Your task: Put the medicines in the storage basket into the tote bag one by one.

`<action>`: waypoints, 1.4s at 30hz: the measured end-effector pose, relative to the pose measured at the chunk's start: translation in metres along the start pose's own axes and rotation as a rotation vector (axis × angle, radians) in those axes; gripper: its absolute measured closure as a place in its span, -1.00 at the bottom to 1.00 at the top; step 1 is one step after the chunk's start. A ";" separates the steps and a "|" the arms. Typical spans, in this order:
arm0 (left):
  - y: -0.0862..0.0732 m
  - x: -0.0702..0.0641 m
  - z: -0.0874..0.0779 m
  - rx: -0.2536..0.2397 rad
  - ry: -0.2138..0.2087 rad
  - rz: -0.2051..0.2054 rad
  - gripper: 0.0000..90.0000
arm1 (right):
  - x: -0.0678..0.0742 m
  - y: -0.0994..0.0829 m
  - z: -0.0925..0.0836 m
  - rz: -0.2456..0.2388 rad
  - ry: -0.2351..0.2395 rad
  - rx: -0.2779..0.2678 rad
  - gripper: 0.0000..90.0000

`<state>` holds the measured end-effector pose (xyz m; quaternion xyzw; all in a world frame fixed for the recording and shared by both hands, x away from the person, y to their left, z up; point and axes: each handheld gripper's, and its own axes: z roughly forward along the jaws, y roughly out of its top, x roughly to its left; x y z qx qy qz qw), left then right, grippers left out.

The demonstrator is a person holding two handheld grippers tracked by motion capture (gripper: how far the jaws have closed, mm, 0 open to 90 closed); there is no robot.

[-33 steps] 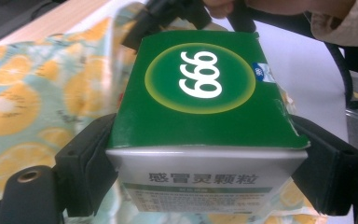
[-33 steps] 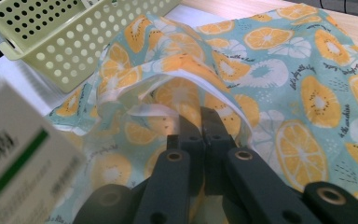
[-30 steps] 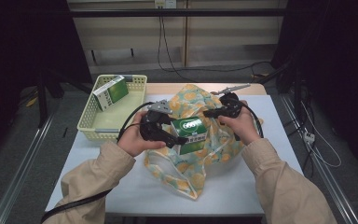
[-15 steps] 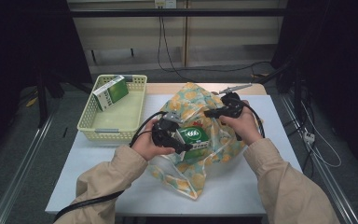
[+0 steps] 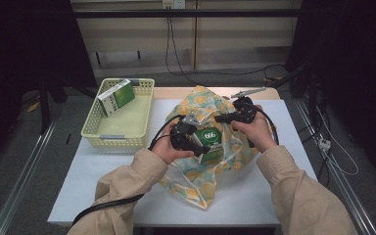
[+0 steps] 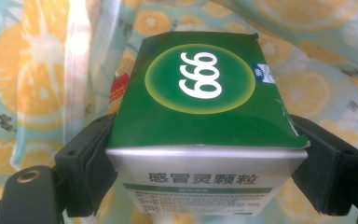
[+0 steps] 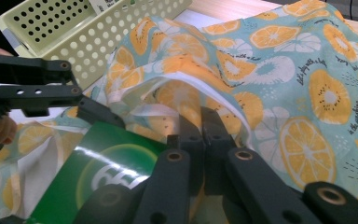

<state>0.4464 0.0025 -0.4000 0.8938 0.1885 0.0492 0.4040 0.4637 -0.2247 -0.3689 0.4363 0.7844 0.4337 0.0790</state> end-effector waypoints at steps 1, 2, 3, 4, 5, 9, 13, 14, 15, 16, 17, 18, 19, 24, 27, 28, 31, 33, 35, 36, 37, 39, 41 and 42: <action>0.001 0.002 0.002 0.002 0.015 0.002 -0.65 | 0.000 0.000 0.000 0.000 0.001 0.001 0.99; 0.001 0.004 0.003 -0.002 0.027 -0.008 -0.65 | 0.000 0.000 0.000 -0.001 0.000 0.001 0.99; 0.001 0.006 0.005 -0.001 0.035 -0.012 -0.65 | 0.001 0.000 0.000 0.000 0.000 0.001 0.99; 0.001 0.009 0.007 -0.016 0.042 -0.025 -0.65 | 0.002 0.000 0.000 -0.001 0.002 0.001 0.99; 0.002 0.012 0.009 -0.018 0.053 -0.030 -0.65 | 0.002 0.000 0.001 -0.002 0.002 0.001 0.99; 0.006 0.022 0.014 -0.024 0.094 -0.046 -0.65 | 0.003 0.000 0.002 -0.003 0.003 0.003 0.99; 0.012 0.031 0.021 -0.024 0.135 -0.044 -0.65 | 0.003 0.000 0.003 0.000 0.005 0.001 0.99; 0.013 0.034 0.023 -0.028 0.142 -0.051 -0.65 | 0.003 0.000 0.004 -0.002 0.007 0.001 0.99; 0.014 0.037 0.024 -0.030 0.152 -0.057 -0.65 | 0.004 0.000 0.004 0.000 0.008 0.002 0.99; 0.015 0.039 0.026 -0.038 0.162 -0.068 -0.65 | 0.004 0.000 0.004 -0.002 0.009 0.001 0.99; 0.017 0.045 0.030 -0.044 0.187 -0.072 -0.65 | 0.004 0.000 0.005 -0.001 0.010 0.002 0.99; 0.018 0.047 0.031 -0.057 0.199 -0.081 -0.65 | 0.004 0.000 0.005 0.000 0.010 0.002 0.99; 0.018 0.047 0.031 -0.057 0.199 -0.081 -0.66 | 0.005 0.000 0.005 -0.001 0.011 0.001 0.99; 0.015 0.055 0.035 -0.056 0.164 -0.137 -0.68 | 0.005 -0.001 0.006 -0.001 0.015 0.006 0.99; 0.014 0.054 0.034 -0.049 0.138 -0.146 -0.72 | 0.003 -0.002 0.006 0.002 0.012 0.007 0.99; 0.013 0.052 0.029 -0.027 0.133 -0.139 -0.75 | 0.002 -0.002 0.006 0.007 0.013 0.004 0.99; 0.013 0.049 0.023 -0.021 0.119 -0.138 -0.80 | 0.000 -0.004 0.006 0.012 0.010 0.004 0.99; 0.012 0.046 0.015 -0.011 0.129 -0.135 -0.80 | 0.000 -0.004 0.005 0.012 0.010 0.005 0.99; 0.011 0.044 0.007 0.000 0.096 -0.114 -0.81 | -0.001 -0.005 0.005 0.013 0.009 0.005 0.99; 0.010 0.041 0.002 0.006 0.105 -0.113 -0.81 | -0.002 -0.006 0.004 0.015 0.009 0.004 0.99; 0.009 0.041 -0.002 0.005 0.068 -0.111 -0.81 | -0.002 -0.006 0.004 0.017 0.008 0.006 0.99; 0.008 0.037 -0.011 0.015 0.045 -0.090 -0.81 | -0.003 -0.007 0.004 0.020 0.007 0.006 0.99; 0.008 0.034 -0.021 0.021 0.033 -0.074 -0.80 | -0.003 -0.007 0.004 0.018 0.005 0.008 0.99; 0.008 0.033 -0.026 0.021 0.030 -0.068 -0.79 | -0.004 -0.007 0.004 0.017 0.005 0.009 0.99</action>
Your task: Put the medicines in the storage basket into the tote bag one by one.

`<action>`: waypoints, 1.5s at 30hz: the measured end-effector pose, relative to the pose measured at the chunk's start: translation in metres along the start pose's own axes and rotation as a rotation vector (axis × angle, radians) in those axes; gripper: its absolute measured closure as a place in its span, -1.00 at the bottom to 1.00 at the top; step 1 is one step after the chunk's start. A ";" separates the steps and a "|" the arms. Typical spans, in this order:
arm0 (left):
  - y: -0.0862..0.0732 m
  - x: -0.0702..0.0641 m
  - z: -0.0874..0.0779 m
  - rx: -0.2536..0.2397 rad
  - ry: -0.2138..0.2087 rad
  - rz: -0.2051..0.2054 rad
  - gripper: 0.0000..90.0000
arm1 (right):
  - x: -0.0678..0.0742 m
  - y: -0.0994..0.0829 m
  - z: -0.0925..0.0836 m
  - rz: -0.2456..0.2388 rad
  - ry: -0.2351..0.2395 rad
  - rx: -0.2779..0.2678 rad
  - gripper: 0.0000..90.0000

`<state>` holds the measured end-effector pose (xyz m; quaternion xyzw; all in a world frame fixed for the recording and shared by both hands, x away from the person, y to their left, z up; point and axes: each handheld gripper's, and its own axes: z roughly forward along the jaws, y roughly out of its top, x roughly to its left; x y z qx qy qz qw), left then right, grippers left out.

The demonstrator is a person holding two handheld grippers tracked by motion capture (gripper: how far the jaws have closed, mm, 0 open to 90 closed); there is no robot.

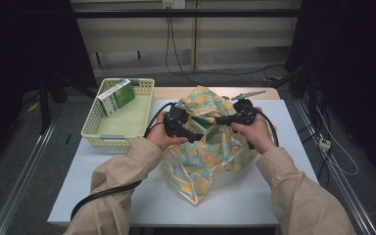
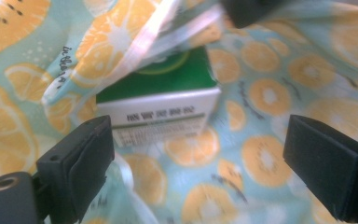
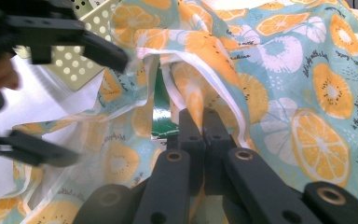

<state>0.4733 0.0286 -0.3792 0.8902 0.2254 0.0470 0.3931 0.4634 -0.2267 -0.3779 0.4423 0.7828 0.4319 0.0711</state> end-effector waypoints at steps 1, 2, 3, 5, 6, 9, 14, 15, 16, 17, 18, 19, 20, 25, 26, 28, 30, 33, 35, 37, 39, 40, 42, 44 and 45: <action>0.000 0.000 -0.004 0.005 -0.005 0.000 -0.80 | 0.000 0.000 0.000 -0.001 -0.001 0.000 0.99; -0.001 0.000 -0.009 0.005 -0.008 -0.001 -0.80 | 0.000 0.000 0.000 0.000 0.000 -0.001 0.99; -0.002 0.001 -0.013 0.001 -0.013 -0.013 -0.81 | 0.000 0.000 0.000 0.001 0.000 -0.002 0.99; -0.004 0.005 -0.021 0.001 -0.014 -0.025 -0.82 | 0.000 0.000 0.000 0.001 0.001 -0.001 0.99; -0.005 0.007 -0.025 -0.002 -0.010 -0.033 -0.83 | 0.000 0.000 0.000 0.000 0.000 0.000 0.99; -0.008 0.014 -0.036 -0.013 0.013 -0.055 -0.85 | 0.000 -0.001 0.000 -0.001 0.001 -0.001 0.99; -0.013 0.025 -0.053 -0.025 0.037 -0.056 -0.86 | 0.002 0.002 -0.004 -0.004 0.002 -0.008 0.99; -0.014 0.027 -0.057 -0.025 0.039 -0.057 -0.86 | 0.002 0.002 -0.004 -0.002 0.002 -0.010 0.99; -0.015 0.029 -0.060 -0.026 0.046 -0.061 -0.86 | 0.002 0.003 -0.005 -0.005 0.003 -0.011 0.99; -0.016 0.031 -0.063 -0.027 0.052 -0.067 -0.86 | 0.003 0.003 -0.006 -0.006 0.004 -0.013 0.99; -0.016 0.034 -0.066 -0.028 0.058 -0.067 -0.86 | 0.003 0.004 -0.006 -0.005 0.005 -0.012 0.99; -0.017 0.036 -0.069 -0.026 0.064 -0.073 -0.86 | 0.004 0.005 -0.007 -0.009 0.005 -0.014 0.99; -0.018 0.038 -0.072 -0.028 0.075 -0.074 -0.86 | 0.005 0.006 -0.008 -0.011 0.006 -0.014 0.99; -0.024 0.054 -0.083 -0.031 0.113 -0.064 -0.85 | 0.006 0.008 -0.010 -0.016 0.007 -0.018 0.99; -0.026 0.057 -0.084 -0.027 0.119 -0.078 -0.85 | 0.006 0.008 -0.011 -0.017 0.006 -0.016 0.99; -0.029 0.064 -0.088 -0.016 0.135 -0.086 -0.85 | 0.005 0.007 -0.011 -0.017 0.005 -0.013 0.99; -0.031 0.071 -0.092 -0.007 0.150 -0.088 -0.84 | 0.005 0.007 -0.011 -0.018 0.004 -0.011 0.99; -0.035 0.082 -0.099 -0.001 0.172 -0.094 -0.83 | 0.004 0.007 -0.011 -0.017 0.004 -0.010 0.99; -0.037 0.090 -0.104 -0.001 0.189 -0.108 -0.83 | 0.004 0.007 -0.011 -0.017 0.005 -0.010 0.99; -0.040 0.098 -0.108 -0.001 0.200 -0.113 -0.82 | 0.004 0.007 -0.010 -0.014 0.006 -0.010 0.99; -0.042 0.105 -0.111 -0.004 0.207 -0.124 -0.82 | 0.004 0.007 -0.009 -0.015 0.007 -0.009 0.99; -0.044 0.109 -0.112 -0.001 0.211 -0.121 -0.82 | 0.003 0.007 -0.009 -0.014 0.007 -0.008 0.99; -0.047 0.116 -0.115 0.002 0.226 -0.127 -0.81 | 0.003 0.007 -0.009 -0.012 0.006 -0.008 0.99; -0.050 0.123 -0.117 0.002 0.240 -0.137 -0.81 | 0.003 0.007 -0.008 -0.012 0.007 -0.007 0.99; -0.051 0.127 -0.118 0.004 0.249 -0.141 -0.81 | 0.002 0.007 -0.008 -0.011 0.007 -0.008 0.99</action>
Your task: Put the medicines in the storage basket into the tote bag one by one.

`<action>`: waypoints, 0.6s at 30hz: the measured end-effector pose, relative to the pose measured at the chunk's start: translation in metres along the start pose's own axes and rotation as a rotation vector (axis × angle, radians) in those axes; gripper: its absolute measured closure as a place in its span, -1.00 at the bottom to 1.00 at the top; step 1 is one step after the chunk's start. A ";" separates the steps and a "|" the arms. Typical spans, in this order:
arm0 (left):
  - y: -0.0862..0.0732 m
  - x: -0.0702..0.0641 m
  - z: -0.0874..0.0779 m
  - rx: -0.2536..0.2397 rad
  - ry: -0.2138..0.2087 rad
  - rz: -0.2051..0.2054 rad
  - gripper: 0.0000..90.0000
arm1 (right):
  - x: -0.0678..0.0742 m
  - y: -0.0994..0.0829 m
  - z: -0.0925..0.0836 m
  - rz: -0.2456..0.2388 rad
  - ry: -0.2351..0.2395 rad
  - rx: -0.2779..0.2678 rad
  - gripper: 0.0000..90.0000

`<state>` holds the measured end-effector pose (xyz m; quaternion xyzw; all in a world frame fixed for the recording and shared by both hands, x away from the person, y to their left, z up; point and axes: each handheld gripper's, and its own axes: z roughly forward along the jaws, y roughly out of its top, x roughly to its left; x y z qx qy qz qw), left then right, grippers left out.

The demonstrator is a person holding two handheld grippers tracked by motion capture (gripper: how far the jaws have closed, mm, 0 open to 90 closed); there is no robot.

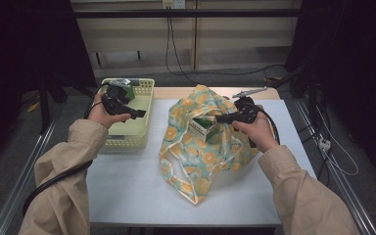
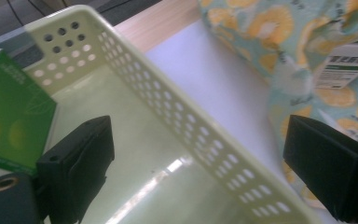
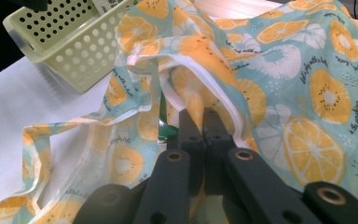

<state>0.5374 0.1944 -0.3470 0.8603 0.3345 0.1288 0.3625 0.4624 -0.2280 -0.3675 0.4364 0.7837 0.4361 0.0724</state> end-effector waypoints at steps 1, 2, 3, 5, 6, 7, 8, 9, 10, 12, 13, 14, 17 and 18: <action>-0.001 0.004 0.000 -0.005 0.003 -0.007 -0.81 | 0.000 0.000 0.001 0.000 0.000 0.001 0.99; -0.002 0.008 0.000 -0.009 0.010 -0.015 -0.81 | 0.000 0.000 0.001 0.001 0.001 0.001 0.99; -0.003 0.011 0.000 -0.010 0.018 -0.019 -0.81 | -0.001 0.000 0.002 0.002 -0.001 0.000 0.99; -0.004 0.018 0.001 -0.015 0.031 -0.023 -0.81 | -0.001 0.000 0.003 0.002 0.003 0.002 0.99; -0.004 0.022 0.001 -0.015 0.037 -0.027 -0.81 | -0.001 0.000 0.004 0.002 0.004 0.002 0.99; -0.005 0.026 0.001 -0.013 0.047 -0.030 -0.81 | -0.001 0.000 0.004 0.003 0.006 0.004 0.99; -0.005 0.030 0.001 -0.013 0.069 -0.027 -0.80 | -0.001 0.000 0.005 0.001 0.008 0.005 0.99; -0.005 0.034 0.001 -0.015 0.076 -0.031 -0.80 | -0.001 0.000 0.005 0.002 0.010 0.004 0.99; -0.005 0.038 0.001 -0.017 0.083 -0.040 -0.81 | -0.001 0.000 0.006 0.003 0.013 0.005 0.99; -0.005 0.045 0.000 -0.009 0.106 -0.054 -0.81 | -0.001 0.000 0.006 0.004 0.018 0.007 0.99; -0.004 0.048 0.000 -0.010 0.104 -0.063 -0.81 | -0.001 0.000 0.006 0.005 0.020 0.007 0.99; -0.004 0.050 0.000 -0.011 0.114 -0.058 -0.81 | -0.001 0.000 0.006 0.005 0.021 0.009 0.99; -0.004 0.059 0.001 -0.010 0.126 -0.071 -0.82 | -0.003 0.000 0.006 0.009 0.024 0.010 0.99; -0.004 0.062 0.001 -0.005 0.132 -0.071 -0.82 | -0.003 0.001 0.006 0.009 0.024 0.012 0.99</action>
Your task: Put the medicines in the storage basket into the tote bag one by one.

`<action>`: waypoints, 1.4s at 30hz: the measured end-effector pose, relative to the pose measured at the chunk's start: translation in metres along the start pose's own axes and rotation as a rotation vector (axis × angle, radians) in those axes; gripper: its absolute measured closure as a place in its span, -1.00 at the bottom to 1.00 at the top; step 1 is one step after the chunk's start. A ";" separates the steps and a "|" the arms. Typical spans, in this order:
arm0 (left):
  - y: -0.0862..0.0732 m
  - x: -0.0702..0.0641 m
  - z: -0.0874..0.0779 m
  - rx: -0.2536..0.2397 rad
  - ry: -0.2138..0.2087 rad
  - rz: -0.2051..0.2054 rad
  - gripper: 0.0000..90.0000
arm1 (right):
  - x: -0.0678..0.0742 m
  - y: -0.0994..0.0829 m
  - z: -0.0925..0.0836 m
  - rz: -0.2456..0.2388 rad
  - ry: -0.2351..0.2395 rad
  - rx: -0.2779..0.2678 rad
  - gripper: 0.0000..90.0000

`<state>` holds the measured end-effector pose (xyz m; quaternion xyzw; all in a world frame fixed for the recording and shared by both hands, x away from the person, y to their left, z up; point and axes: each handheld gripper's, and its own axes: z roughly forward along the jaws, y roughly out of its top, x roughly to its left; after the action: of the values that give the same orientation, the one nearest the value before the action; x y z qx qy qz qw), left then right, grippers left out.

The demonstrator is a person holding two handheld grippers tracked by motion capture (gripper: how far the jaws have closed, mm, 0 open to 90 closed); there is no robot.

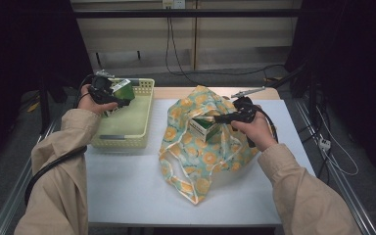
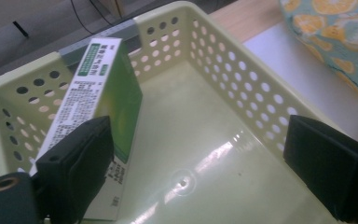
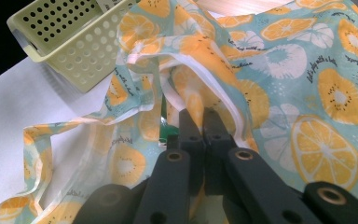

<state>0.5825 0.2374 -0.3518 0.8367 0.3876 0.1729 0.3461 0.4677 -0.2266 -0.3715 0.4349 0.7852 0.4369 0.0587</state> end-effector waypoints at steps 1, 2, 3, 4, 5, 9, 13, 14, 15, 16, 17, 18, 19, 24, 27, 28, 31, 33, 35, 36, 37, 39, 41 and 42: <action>-0.001 0.003 0.002 -0.003 0.008 -0.010 -0.81 | 0.000 0.000 0.000 -0.001 0.000 0.000 0.99; -0.001 0.006 0.004 -0.004 0.013 -0.029 -0.82 | -0.001 0.001 0.000 -0.001 0.001 0.001 0.99; -0.002 0.009 0.005 0.003 0.020 -0.025 -0.83 | 0.000 0.001 0.000 -0.001 0.002 0.001 0.99; -0.003 0.012 0.007 0.010 0.033 -0.020 -0.81 | 0.000 0.002 0.000 -0.001 0.004 -0.002 0.99; -0.004 0.015 0.009 0.019 0.033 -0.024 -0.82 | 0.000 0.002 0.000 0.000 0.007 -0.002 0.99; -0.008 0.026 0.014 0.028 0.063 -0.026 -0.81 | 0.001 0.002 0.000 0.003 0.017 0.003 0.99; -0.009 0.036 0.017 0.016 0.091 -0.045 -0.79 | 0.000 0.004 0.000 0.017 0.027 0.000 0.99; -0.009 0.038 0.019 0.014 0.102 -0.055 -0.79 | -0.001 0.003 0.001 0.021 0.025 0.000 0.99; -0.010 0.040 0.021 0.018 0.107 -0.056 -0.79 | -0.001 0.003 0.001 0.024 0.025 0.002 0.99; -0.010 0.042 0.022 0.021 0.117 -0.059 -0.78 | -0.001 0.003 0.001 0.026 0.024 0.004 0.99; -0.012 0.043 0.025 0.030 0.112 -0.066 -0.78 | -0.001 0.003 0.001 0.027 0.023 0.008 0.99; -0.013 0.043 0.027 0.038 0.114 -0.070 -0.76 | -0.001 0.003 0.001 0.027 0.024 0.008 0.99; -0.014 0.043 0.029 0.049 0.128 -0.076 -0.70 | -0.001 0.003 0.000 0.030 0.027 0.007 0.99; -0.019 0.037 0.037 0.093 0.112 -0.104 0.18 | -0.002 0.003 -0.002 0.037 0.022 0.002 0.99; -0.018 0.030 0.034 0.080 0.120 -0.145 0.36 | -0.004 0.003 -0.004 0.042 0.016 0.001 0.99; -0.017 0.028 0.031 0.084 0.105 -0.143 0.39 | -0.004 0.003 -0.005 0.040 0.016 0.002 0.99; -0.013 0.021 0.021 0.083 0.098 -0.150 0.40 | -0.004 0.002 -0.008 0.039 0.019 -0.005 0.99; -0.010 0.016 0.011 0.068 0.075 -0.172 0.41 | -0.004 0.002 -0.009 0.041 0.018 -0.011 0.99; -0.007 0.010 0.000 0.059 0.041 -0.168 0.41 | -0.005 0.000 -0.010 0.042 0.018 -0.013 0.99; -0.005 0.006 -0.005 0.057 0.024 -0.160 0.41 | -0.005 0.000 -0.010 0.041 0.016 -0.013 0.99; -0.002 0.001 -0.011 0.053 0.011 -0.159 0.41 | -0.005 -0.001 -0.010 0.041 0.013 -0.012 0.99; 0.003 -0.008 -0.022 0.053 -0.015 -0.145 0.41 | -0.006 -0.003 -0.011 0.044 0.012 -0.013 0.99; 0.009 -0.017 -0.035 0.040 -0.047 -0.134 0.41 | -0.007 -0.004 -0.012 0.046 0.004 -0.015 0.99; 0.012 -0.022 -0.040 0.031 -0.061 -0.130 0.41 | -0.007 -0.004 -0.012 0.047 0.003 -0.017 0.99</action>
<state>0.5523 0.2330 -0.3155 0.8199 0.4329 0.1186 0.3554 0.4640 -0.2409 -0.3690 0.4521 0.7711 0.4455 0.0509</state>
